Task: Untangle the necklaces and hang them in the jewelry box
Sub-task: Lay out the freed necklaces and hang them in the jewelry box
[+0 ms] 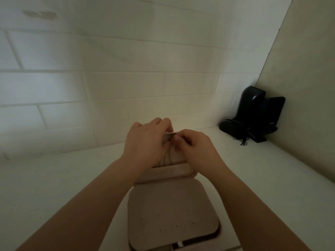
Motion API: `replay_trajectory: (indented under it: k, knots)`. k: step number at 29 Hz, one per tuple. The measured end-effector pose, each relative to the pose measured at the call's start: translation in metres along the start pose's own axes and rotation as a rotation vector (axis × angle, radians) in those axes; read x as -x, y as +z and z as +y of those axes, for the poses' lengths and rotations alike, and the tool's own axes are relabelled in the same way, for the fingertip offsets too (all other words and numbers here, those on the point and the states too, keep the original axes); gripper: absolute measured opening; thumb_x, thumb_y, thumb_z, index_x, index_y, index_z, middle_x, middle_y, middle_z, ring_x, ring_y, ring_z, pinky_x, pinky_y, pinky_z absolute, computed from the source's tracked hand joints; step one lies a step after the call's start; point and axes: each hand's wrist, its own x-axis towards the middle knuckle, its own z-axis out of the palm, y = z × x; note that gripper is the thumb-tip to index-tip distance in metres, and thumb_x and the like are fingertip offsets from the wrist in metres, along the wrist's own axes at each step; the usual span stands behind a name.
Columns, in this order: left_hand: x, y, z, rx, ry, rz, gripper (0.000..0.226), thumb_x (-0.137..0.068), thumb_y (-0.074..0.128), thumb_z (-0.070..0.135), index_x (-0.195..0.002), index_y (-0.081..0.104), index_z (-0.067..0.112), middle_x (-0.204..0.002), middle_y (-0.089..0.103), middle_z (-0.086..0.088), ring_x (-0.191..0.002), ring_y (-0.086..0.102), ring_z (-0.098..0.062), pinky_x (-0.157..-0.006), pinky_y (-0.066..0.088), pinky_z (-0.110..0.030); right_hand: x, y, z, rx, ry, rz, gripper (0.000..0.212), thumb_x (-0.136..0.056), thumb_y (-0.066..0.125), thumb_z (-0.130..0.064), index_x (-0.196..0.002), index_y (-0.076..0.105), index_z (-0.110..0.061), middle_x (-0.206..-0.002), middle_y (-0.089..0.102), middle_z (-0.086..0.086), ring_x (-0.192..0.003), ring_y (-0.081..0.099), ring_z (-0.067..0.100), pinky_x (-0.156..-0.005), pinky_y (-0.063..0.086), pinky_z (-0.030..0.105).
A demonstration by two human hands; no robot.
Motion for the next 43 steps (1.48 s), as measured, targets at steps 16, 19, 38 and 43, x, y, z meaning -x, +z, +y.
replay_trajectory:
  k: [16, 19, 38, 43]
  knots:
    - [0.001, -0.001, 0.000, 0.025, -0.089, -0.014, 0.022, -0.078, 0.062, 0.033, -0.097, 0.054, 0.026, -0.099, 0.063, 0.008, -0.091, 0.060, -0.017, -0.074, 0.026, -0.029, 0.011, 0.000, -0.001, 0.329, 0.191, 0.096, 0.041, -0.087, 0.052, -0.024, -0.050, 0.038, -0.011, -0.051, 0.040, 0.001, -0.047, 0.037, 0.011, -0.044, 0.028, 0.026]
    - [0.002, -0.002, 0.001, -0.004, -0.064, -0.052, 0.031, -0.074, 0.064, 0.038, -0.099, 0.051, 0.027, -0.102, 0.061, 0.008, -0.090, 0.059, -0.016, -0.076, 0.028, -0.030, 0.012, -0.007, 0.000, 0.280, 0.202, 0.013, 0.025, -0.084, 0.058, -0.024, -0.075, 0.067, -0.003, -0.069, 0.064, 0.008, -0.064, 0.058, 0.019, -0.061, 0.047, 0.031]
    - [0.004, -0.001, 0.000, -0.130, 0.004, -0.122, 0.051, -0.067, 0.070, 0.045, -0.106, 0.045, 0.023, -0.105, 0.057, 0.005, -0.093, 0.057, -0.018, -0.075, 0.020, -0.030, 0.015, 0.004, 0.001, -0.394, 0.238, 0.089, 0.026, -0.075, 0.067, 0.000, -0.080, 0.064, -0.026, -0.078, 0.069, -0.001, -0.070, 0.066, 0.006, -0.063, 0.053, 0.016]
    - [0.004, 0.000, -0.001, -0.135, 0.006, -0.156, 0.055, -0.065, 0.071, 0.047, -0.107, 0.044, 0.024, -0.106, 0.056, 0.006, -0.093, 0.057, -0.017, -0.075, 0.019, -0.029, 0.025, 0.007, 0.009, 0.011, 0.046, 0.031, 0.027, -0.079, 0.062, -0.003, -0.097, 0.064, -0.023, -0.077, 0.058, -0.018, -0.072, 0.056, -0.002, -0.070, 0.045, 0.007]
